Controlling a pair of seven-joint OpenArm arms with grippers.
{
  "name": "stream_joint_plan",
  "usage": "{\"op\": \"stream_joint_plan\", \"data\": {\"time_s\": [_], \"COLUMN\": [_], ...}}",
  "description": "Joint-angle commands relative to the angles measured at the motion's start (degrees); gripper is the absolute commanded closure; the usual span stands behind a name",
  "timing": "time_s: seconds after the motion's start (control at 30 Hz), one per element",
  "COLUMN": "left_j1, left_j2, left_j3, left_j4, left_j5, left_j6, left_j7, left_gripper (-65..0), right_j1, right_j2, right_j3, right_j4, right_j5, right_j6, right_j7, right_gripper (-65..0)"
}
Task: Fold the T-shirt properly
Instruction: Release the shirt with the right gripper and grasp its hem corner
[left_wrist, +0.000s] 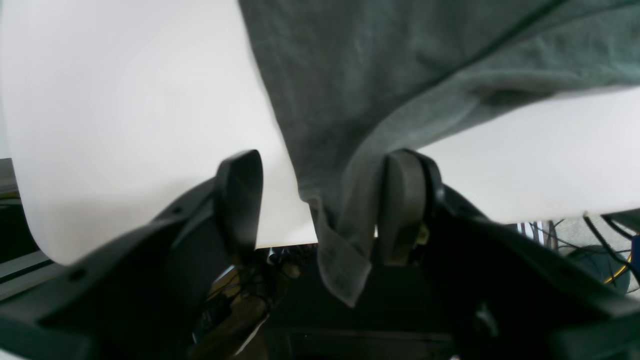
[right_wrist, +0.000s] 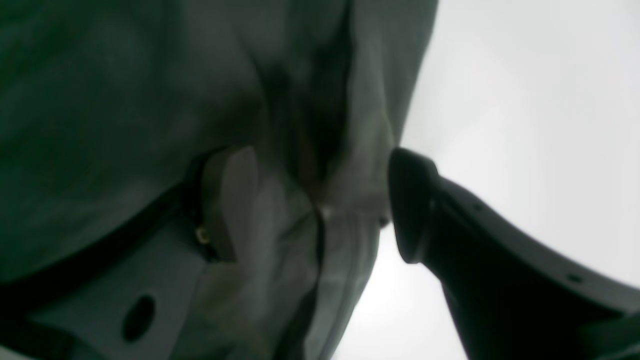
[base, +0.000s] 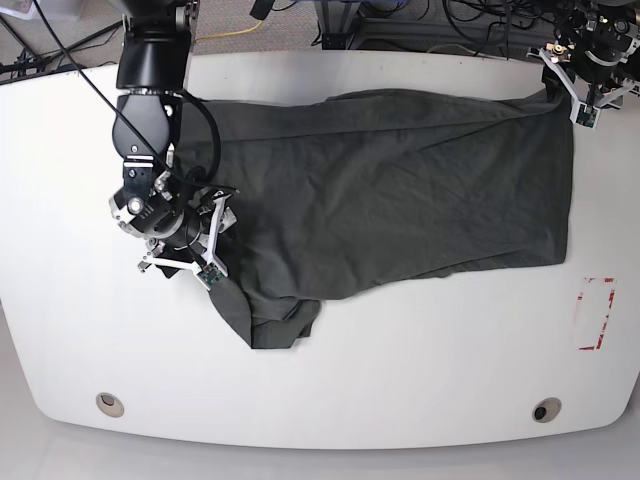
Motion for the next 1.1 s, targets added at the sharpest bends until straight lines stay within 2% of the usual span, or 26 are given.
{"op": "stream_joint_plan", "data": {"time_s": [0.0,0.23,0.47,0.6,0.67,1.0,1.07], "left_j1": [0.31,0.31,0.22,0.14,-0.22,-5.31,-6.81], "left_j2": [-0.61,-0.61,-0.61,-0.61,-0.61,-0.61,-0.61], "left_j3": [-0.48,-0.39,-0.22,-0.22,-0.22,-0.48,-0.48], "left_j4": [0.8,0.8,0.8,0.8,0.8,0.8,0.8], "left_j5": [-0.41,-0.41,-0.41,-0.41,-0.41,-0.14,-0.14], "left_j6": [0.36,0.36,0.36,0.36,0.36,0.36,0.36], "left_j7": [-0.96,-0.96,-0.96,-1.05,-1.05,-0.79,0.27], "left_gripper": [-33.2,-33.2,-33.2,-33.2,-33.2,-33.8,-33.9], "right_j1": [3.18,7.93,11.62,11.62,11.62,11.62,11.62], "right_j2": [0.74,0.83,1.54,2.41,2.5,3.73,3.82], "right_j3": [0.09,0.27,0.35,0.35,0.35,0.35,0.71], "right_j4": [-4.48,-16.35,-25.14,-25.67,-25.67,-25.67,-25.49], "right_j5": [-2.99,-6.07,-6.42,-6.07,-6.07,-5.98,-5.98], "right_j6": [-0.27,-0.27,-0.27,-0.27,-0.27,-0.27,-0.27], "right_j7": [3.25,11.69,17.23,18.55,18.55,18.63,18.63], "right_gripper": [-38.7,-38.7,-38.5,-37.4,-34.1,-0.2,0.0]}}
